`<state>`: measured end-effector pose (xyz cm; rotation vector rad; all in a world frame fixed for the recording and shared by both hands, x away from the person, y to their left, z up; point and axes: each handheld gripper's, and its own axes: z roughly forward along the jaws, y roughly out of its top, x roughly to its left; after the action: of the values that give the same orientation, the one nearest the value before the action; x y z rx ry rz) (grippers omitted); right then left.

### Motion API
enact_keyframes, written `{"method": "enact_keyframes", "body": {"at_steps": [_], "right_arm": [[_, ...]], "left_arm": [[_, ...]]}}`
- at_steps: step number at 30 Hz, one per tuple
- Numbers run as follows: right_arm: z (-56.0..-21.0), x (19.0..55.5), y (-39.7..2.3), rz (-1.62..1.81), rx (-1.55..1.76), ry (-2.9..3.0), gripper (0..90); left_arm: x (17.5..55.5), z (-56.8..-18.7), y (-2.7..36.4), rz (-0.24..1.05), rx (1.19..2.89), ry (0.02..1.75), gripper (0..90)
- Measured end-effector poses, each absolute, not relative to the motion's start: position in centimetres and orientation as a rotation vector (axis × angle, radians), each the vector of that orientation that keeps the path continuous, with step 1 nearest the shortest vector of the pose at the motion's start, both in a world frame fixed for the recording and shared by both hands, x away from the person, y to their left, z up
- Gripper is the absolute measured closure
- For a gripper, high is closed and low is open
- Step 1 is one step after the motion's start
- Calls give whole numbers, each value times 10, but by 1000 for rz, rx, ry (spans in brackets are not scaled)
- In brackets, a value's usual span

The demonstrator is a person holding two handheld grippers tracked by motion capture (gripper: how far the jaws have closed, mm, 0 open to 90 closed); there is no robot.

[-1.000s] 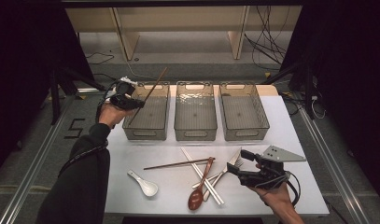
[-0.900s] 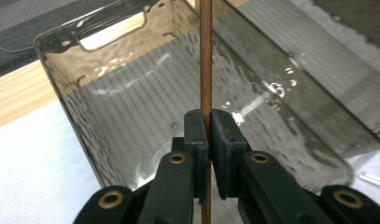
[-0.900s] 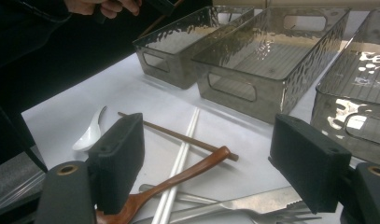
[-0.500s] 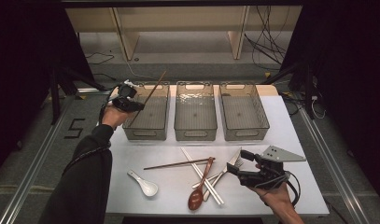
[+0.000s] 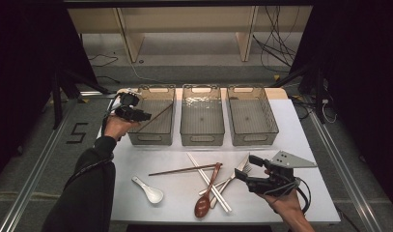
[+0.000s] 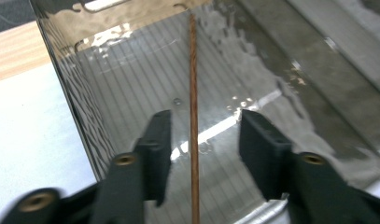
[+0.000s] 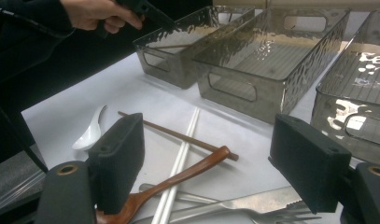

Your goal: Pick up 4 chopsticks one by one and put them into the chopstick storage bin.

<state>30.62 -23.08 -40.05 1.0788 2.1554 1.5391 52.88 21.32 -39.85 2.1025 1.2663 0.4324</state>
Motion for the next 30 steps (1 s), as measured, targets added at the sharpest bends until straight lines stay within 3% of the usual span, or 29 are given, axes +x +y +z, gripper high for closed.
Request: {"method": "enact_keyframes", "body": {"at_steps": [4,15,30], "right_arm": [[-401,307,-231,1536,1079,2158,271],[-399,306,-230,1537,1060,2153,271],[-398,305,-231,1539,1057,2150,271]], "left_arm": [[503,-391,209,440,2121,1164,415],[464,-389,191,311,2179,1026,237],[434,-406,146,227,2364,864,176]]}}
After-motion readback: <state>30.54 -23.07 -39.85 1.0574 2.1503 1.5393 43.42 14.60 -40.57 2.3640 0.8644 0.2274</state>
